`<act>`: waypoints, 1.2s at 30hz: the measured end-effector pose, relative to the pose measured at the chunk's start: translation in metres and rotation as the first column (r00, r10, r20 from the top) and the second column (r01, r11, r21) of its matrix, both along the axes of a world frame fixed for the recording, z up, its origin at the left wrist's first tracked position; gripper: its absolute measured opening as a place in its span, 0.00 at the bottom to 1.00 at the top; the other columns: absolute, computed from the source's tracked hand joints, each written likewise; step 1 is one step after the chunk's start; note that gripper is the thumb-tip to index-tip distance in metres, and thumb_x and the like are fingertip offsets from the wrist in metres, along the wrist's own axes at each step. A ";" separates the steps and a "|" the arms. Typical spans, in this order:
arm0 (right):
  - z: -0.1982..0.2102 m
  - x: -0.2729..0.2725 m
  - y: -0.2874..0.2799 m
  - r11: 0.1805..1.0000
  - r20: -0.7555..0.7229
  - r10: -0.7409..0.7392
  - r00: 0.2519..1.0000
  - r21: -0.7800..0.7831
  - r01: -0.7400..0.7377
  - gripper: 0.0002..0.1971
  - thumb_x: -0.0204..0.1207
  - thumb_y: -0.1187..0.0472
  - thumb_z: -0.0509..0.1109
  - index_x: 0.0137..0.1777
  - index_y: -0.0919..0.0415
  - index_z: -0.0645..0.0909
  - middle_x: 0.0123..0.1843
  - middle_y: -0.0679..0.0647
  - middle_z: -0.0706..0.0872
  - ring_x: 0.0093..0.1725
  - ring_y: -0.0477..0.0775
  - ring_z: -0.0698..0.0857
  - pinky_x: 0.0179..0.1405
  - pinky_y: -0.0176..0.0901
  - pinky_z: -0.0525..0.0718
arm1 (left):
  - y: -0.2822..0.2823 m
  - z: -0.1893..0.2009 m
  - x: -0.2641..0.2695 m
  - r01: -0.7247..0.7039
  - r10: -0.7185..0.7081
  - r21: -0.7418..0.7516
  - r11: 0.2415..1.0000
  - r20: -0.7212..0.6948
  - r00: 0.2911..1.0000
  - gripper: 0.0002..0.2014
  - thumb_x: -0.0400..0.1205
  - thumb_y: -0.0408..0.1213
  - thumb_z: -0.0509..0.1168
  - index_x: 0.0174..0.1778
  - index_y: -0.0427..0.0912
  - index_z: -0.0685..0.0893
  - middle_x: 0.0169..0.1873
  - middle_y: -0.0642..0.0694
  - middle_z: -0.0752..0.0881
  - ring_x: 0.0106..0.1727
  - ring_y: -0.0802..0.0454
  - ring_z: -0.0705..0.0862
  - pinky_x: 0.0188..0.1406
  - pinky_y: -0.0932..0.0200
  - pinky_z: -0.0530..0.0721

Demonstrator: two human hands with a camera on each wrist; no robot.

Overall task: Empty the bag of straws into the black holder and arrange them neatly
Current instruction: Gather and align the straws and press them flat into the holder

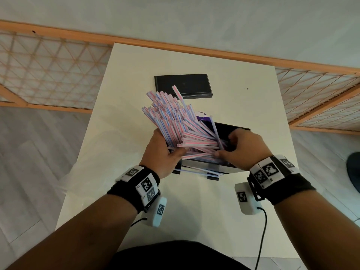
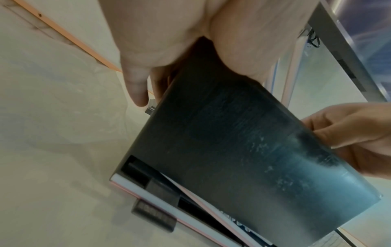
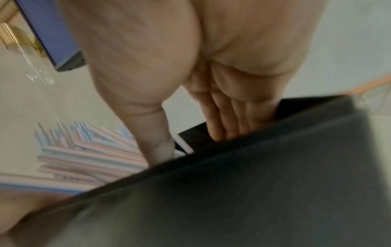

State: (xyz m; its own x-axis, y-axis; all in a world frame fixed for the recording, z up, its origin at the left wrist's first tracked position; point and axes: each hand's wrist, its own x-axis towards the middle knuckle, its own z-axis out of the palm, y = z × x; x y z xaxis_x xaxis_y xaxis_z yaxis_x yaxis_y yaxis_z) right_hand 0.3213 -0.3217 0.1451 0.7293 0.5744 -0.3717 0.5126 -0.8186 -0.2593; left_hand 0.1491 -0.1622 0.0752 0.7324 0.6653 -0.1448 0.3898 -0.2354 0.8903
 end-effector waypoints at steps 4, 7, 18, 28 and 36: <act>-0.012 -0.004 0.017 0.994 -0.101 0.061 0.993 -0.081 -0.069 0.28 0.65 0.41 0.80 0.58 0.56 0.76 0.48 0.52 0.83 0.46 0.57 0.80 0.44 0.42 0.76 | 0.000 0.004 0.001 0.014 -0.015 0.007 1.000 0.016 1.000 0.27 0.76 0.48 0.78 0.66 0.56 0.72 0.63 0.49 0.82 0.60 0.52 0.83 0.45 0.67 0.75; -0.020 -0.009 0.032 0.986 -0.084 0.151 0.985 -0.061 -0.156 0.22 0.70 0.51 0.77 0.60 0.55 0.76 0.51 0.55 0.85 0.51 0.61 0.84 0.48 0.44 0.80 | 0.001 0.003 0.000 0.004 -0.004 0.005 1.000 0.013 1.000 0.31 0.76 0.52 0.76 0.71 0.49 0.72 0.62 0.50 0.83 0.60 0.53 0.84 0.47 0.65 0.76; -0.004 -0.020 0.047 0.920 0.084 0.309 0.948 0.229 -0.320 0.12 0.80 0.62 0.63 0.63 0.60 0.75 0.56 0.62 0.83 0.53 0.67 0.81 0.47 0.52 0.77 | 0.001 -0.001 0.001 -0.008 0.009 0.043 0.999 -0.021 1.000 0.27 0.78 0.46 0.75 0.71 0.46 0.74 0.58 0.53 0.77 0.56 0.56 0.80 0.49 0.65 0.73; -0.001 -0.018 0.037 0.961 0.213 0.205 0.955 0.140 -0.238 0.22 0.72 0.50 0.77 0.65 0.51 0.78 0.56 0.57 0.73 0.53 0.63 0.77 0.49 0.52 0.82 | 0.002 -0.004 0.001 -0.006 0.007 0.038 0.999 -0.015 1.000 0.28 0.78 0.48 0.75 0.71 0.45 0.74 0.58 0.55 0.79 0.54 0.62 0.78 0.43 0.74 0.73; -0.015 -0.006 0.025 0.991 0.069 0.098 0.993 0.086 -0.104 0.12 0.74 0.55 0.76 0.50 0.58 0.77 0.47 0.55 0.82 0.47 0.58 0.79 0.44 0.44 0.73 | 0.003 -0.007 0.002 -0.015 0.015 0.029 0.999 0.003 1.000 0.29 0.77 0.49 0.75 0.71 0.46 0.75 0.59 0.56 0.80 0.57 0.62 0.79 0.44 0.81 0.72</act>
